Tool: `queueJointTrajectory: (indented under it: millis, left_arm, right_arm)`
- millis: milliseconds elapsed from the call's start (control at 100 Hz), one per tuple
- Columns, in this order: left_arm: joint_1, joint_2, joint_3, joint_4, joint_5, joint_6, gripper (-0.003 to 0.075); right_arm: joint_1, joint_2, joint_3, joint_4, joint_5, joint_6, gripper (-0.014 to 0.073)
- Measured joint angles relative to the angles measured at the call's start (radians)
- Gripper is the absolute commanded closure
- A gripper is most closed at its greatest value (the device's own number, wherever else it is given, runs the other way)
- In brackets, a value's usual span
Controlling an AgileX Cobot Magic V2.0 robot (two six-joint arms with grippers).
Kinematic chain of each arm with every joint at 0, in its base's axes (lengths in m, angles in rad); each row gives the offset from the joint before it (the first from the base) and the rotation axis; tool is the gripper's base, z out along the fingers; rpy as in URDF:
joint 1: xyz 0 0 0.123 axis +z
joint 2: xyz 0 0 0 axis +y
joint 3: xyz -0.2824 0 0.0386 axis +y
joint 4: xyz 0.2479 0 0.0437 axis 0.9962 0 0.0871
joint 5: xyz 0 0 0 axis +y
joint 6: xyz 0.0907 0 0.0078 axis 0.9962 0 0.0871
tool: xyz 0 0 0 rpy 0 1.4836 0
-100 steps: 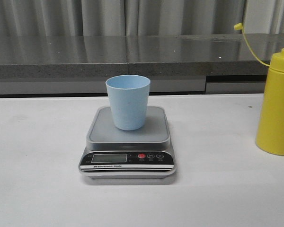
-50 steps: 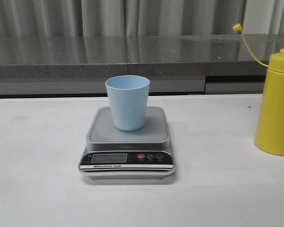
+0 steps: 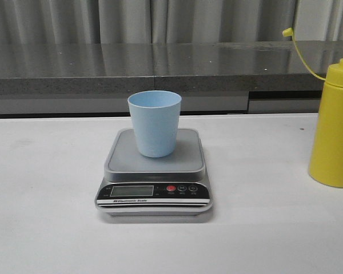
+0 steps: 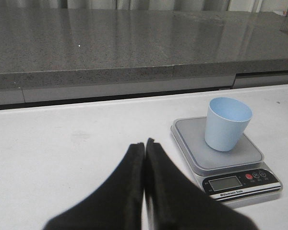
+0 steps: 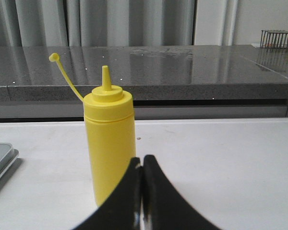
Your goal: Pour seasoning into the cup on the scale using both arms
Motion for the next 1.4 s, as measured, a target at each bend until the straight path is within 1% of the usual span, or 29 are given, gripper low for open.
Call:
queueJointTrajectory:
  millis: [710,800,980,1070,1200,1300,1400]
  left_arm:
    - [0.001,0.0,0.012,0.016,-0.009,0.0,0.0741]
    - [0.02,0.0,0.047,0.018,-0.063,0.0,0.0741]
    - [0.109,0.0,0.155,0.02,-0.254,0.0,0.0741]
    - [0.147,-0.002,0.212,0.02,-0.325,0.0,0.0741]
    - [0.178,-0.036,0.284,0.027,-0.381,0.0,0.0741]
    - [0.185,-0.096,0.344,0.041,-0.42,0.0,0.0741]
    - [0.187,-0.167,0.405,0.053,-0.432,0.0,0.0741]
  right_arm:
    - [0.0,0.0,0.0,0.0,0.0,0.0,0.0651]
    - [0.0,0.0,0.0,0.0,0.0,0.0,0.0651]
    - [0.0,0.0,0.0,0.0,0.0,0.0,0.0651]
    - [0.0,0.0,0.0,0.0,0.0,0.0,0.0651]
    - [0.0,0.0,0.0,0.0,0.0,0.0,0.0651]
    - [0.0,0.0,0.0,0.0,0.0,0.0,0.0651]
    - [0.0,0.0,0.0,0.0,0.0,0.0,0.0651]
